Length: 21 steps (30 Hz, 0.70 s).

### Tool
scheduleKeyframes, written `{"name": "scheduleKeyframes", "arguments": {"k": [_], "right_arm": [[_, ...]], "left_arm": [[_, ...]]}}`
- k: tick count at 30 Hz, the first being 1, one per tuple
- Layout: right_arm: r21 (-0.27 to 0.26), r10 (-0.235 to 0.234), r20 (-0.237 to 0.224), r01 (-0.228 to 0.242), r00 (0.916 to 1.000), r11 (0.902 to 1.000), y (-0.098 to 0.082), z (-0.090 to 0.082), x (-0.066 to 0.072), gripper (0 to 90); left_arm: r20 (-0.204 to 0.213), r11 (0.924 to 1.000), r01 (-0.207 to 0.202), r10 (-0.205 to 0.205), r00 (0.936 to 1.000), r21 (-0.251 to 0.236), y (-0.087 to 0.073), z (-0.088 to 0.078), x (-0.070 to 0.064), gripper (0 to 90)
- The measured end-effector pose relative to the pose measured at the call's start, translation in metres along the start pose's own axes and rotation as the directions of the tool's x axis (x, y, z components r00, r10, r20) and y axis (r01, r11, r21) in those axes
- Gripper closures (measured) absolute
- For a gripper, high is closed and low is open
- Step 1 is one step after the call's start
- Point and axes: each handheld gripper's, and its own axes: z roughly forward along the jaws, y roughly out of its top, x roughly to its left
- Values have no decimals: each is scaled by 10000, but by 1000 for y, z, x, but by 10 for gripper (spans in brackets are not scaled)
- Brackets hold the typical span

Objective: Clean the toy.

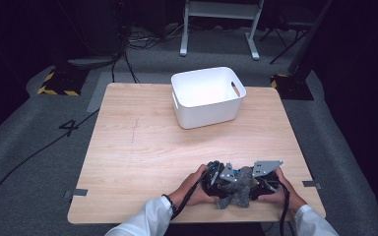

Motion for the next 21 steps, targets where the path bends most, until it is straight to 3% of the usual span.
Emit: {"name": "scheduleKeyframes", "arguments": {"k": [8,11,13,18,21], "right_arm": [[-5,-9,-4,9,10000,10000,0,0,0,252],[-1,0,6,0,10000,10000,0,0,0,252],[6,-22,8,22,10000,10000,0,0,0,251],[14,31,-1,-31,10000,10000,0,0,0,252],[12,42,-8,-42,10000,10000,0,0,0,252]], "left_arm": [[282,9999,-124,123,9995,28,7,6,11,710],[133,9996,-177,174,9998,223,5,0,13,728],[-77,9996,-77,80,9999,286,3,-7,16,727],[-696,9966,810,-796,9944,174,-2,-17,34,716],[-727,9970,776,-769,9944,74,4,-12,36,703]]}}
